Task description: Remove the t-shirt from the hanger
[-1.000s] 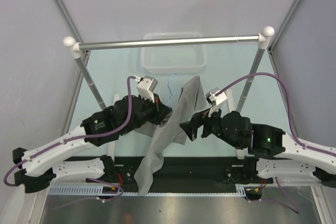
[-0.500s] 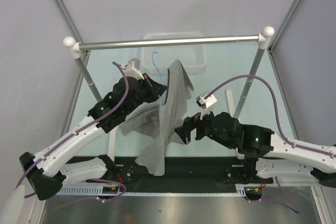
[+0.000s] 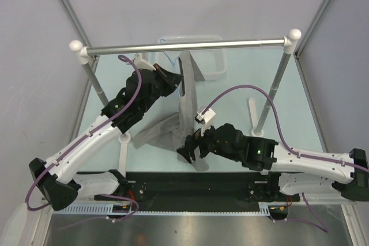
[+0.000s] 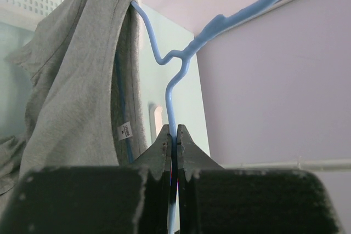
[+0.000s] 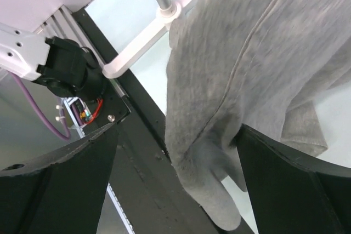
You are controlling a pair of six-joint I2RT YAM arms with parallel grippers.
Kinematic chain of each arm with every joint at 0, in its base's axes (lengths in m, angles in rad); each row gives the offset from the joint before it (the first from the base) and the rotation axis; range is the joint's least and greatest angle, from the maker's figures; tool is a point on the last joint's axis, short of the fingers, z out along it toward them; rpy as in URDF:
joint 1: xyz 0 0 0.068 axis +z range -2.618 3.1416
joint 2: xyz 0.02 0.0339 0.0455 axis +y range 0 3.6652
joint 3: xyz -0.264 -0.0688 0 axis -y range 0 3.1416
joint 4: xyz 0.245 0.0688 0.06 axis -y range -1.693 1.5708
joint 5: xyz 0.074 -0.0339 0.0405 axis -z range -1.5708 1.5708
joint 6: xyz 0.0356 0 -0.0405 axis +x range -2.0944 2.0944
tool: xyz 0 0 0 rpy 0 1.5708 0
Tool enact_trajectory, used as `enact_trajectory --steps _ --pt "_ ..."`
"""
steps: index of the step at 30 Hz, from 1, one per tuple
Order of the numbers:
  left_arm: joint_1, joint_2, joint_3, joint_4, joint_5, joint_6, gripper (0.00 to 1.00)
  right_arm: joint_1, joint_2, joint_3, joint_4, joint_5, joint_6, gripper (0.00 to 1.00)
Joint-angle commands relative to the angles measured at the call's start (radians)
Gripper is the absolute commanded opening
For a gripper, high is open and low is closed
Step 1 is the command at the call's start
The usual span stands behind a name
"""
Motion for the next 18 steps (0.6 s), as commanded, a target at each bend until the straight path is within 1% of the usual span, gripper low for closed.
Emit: enact_trajectory --steps 1,2,5,6,8,9,11,14,15,16,18 --pt "0.024 0.003 0.077 0.062 -0.025 -0.027 0.0 -0.004 0.004 -0.039 0.084 0.031 -0.007 0.9" --pt "0.027 0.002 0.079 0.06 -0.025 -0.027 0.0 -0.001 0.0 -0.05 0.09 0.043 -0.004 0.89" --pt "0.042 0.005 0.08 0.066 -0.024 -0.024 0.0 0.001 -0.023 -0.104 0.123 0.067 0.017 0.82" --pt "0.05 0.008 0.08 0.068 -0.02 -0.027 0.0 0.001 -0.031 -0.118 0.127 0.075 0.034 0.75" --pt "0.056 0.016 0.079 0.072 -0.014 -0.028 0.0 0.001 -0.051 -0.148 0.139 0.086 0.051 0.63" --pt "0.063 0.017 0.08 0.072 -0.016 -0.03 0.0 0.001 -0.057 -0.156 0.143 0.087 0.069 0.52" --pt "0.074 0.023 0.08 0.08 -0.008 -0.031 0.0 0.004 -0.082 -0.185 0.152 0.09 0.086 0.42" --pt "0.106 0.034 0.083 0.105 0.012 -0.039 0.0 0.007 -0.105 -0.228 0.149 0.095 0.117 0.19" --pt "0.122 0.042 0.086 0.109 0.016 -0.039 0.0 0.007 -0.108 -0.239 0.14 0.101 0.127 0.02" --pt "0.129 0.046 0.089 0.114 0.022 -0.042 0.0 0.009 -0.111 -0.247 0.115 0.118 0.155 0.0" --pt "0.157 0.055 0.099 0.118 0.029 -0.045 0.0 0.007 -0.117 -0.271 0.104 0.126 0.18 0.0"
